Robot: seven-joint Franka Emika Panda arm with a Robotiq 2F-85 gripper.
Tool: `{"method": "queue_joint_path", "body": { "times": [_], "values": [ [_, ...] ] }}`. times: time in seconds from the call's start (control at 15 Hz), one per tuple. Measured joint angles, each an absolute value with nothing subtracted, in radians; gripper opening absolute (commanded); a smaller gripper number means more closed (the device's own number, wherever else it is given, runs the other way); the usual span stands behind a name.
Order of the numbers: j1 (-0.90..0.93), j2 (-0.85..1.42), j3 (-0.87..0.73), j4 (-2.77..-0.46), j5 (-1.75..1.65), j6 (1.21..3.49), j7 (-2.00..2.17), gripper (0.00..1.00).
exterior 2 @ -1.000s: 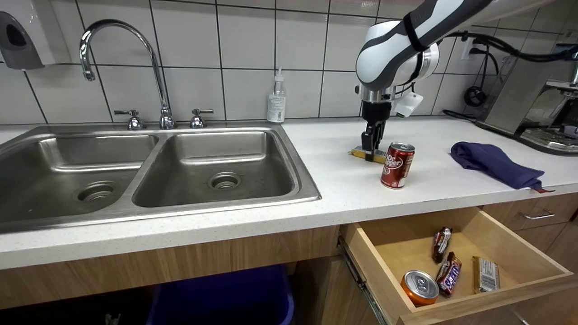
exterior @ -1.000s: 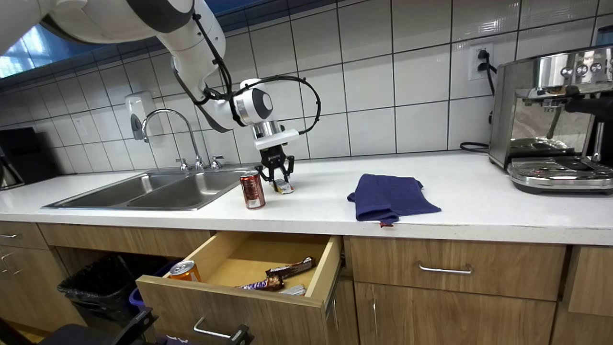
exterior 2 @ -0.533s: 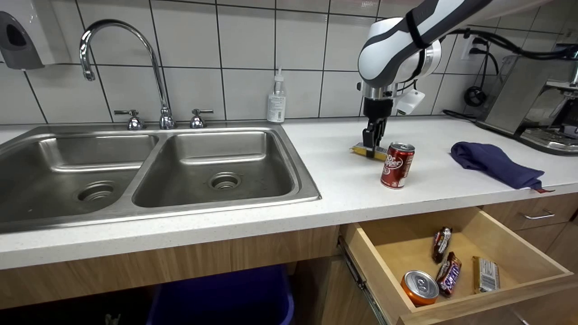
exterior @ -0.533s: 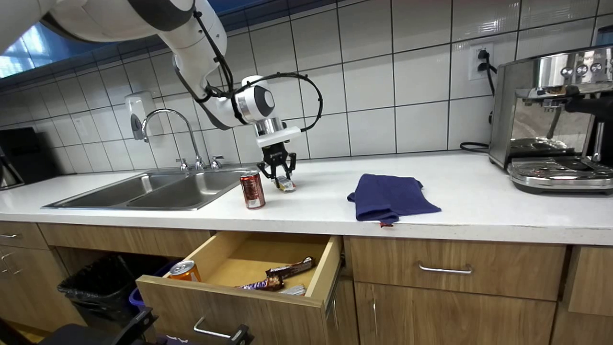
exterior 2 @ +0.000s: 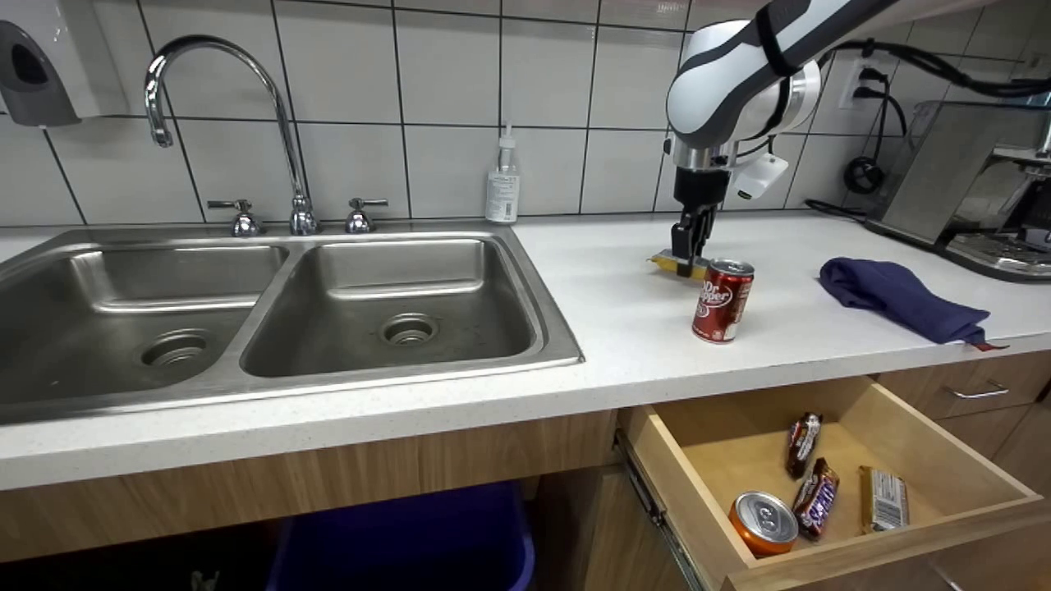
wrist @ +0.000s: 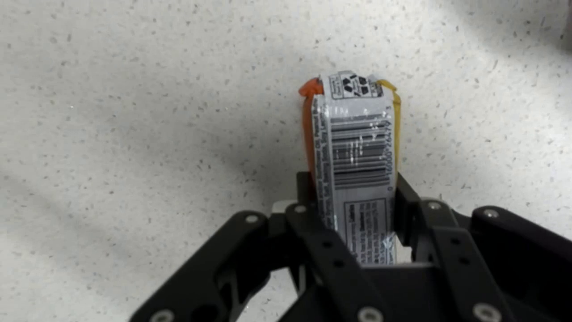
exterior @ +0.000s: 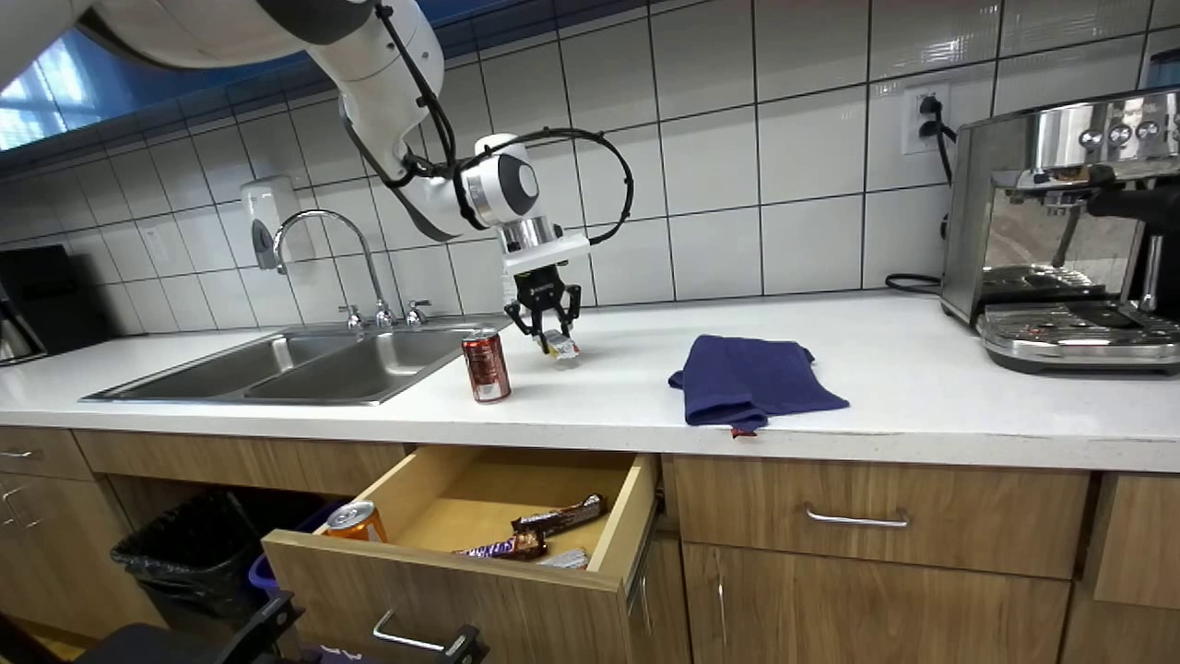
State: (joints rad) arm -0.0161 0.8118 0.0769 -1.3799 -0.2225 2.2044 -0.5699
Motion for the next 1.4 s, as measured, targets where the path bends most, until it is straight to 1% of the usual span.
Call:
{"method": "queue_joint_path", "body": {
  "times": [0.53, 1.4],
  "values": [
    [-0.053, 0.753, 0.071, -1.489, -0.222, 2.279, -0.566, 0.17],
    [-0.078, 0.565, 0.045, -1.819, -0.221, 2.436, -0.484, 0.17]
  ]
}}
